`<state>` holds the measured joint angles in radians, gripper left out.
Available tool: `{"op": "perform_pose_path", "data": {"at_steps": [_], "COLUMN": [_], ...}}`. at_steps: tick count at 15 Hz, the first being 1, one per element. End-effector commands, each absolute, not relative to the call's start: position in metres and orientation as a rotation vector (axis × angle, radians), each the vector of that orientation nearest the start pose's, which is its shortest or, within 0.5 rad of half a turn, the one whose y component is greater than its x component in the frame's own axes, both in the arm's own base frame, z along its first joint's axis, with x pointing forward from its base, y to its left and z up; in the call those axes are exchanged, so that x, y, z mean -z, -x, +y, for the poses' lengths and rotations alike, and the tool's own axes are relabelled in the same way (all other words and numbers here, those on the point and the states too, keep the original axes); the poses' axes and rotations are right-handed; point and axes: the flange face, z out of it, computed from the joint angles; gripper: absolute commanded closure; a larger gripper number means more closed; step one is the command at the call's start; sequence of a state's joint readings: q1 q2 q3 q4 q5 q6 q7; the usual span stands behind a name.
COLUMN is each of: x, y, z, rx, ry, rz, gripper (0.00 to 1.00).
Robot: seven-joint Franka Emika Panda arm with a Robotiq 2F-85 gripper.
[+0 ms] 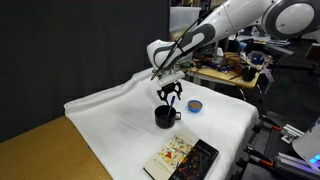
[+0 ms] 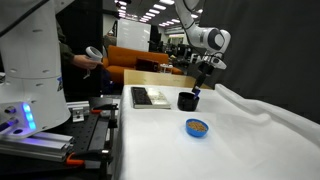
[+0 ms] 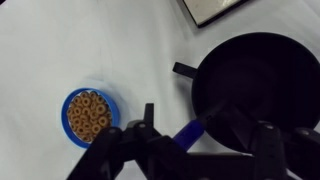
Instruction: Take the pen out of the black cup and put it on the table
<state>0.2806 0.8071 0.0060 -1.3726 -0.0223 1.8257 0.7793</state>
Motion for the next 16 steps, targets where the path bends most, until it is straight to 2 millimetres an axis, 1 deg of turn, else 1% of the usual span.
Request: {"op": "perform_pose_path", "data": {"at_steps": [1,5,6,8,13,16], "x": [-0.2093,-0.2093,-0.2093,-0.2098,-0.2124,-0.2124], "y": [-0.6658,-0.6658,-0.6658,-0.6663,-0.6687,-0.6708], "z": [0.1941,0.1941,0.1941,0.1938,0.1938,0.1904], "rx": [-0.496,-0.496,-0.496,-0.492,-0.490,-0.489], "ry": [3.201,3.201,3.201,3.206,3.205,3.204], "rz": [0.790,0.790,0.790,0.796,0.801,0.812], "gripper": [0.22,0.22,0.05,0.00,0.00,0.00]}}
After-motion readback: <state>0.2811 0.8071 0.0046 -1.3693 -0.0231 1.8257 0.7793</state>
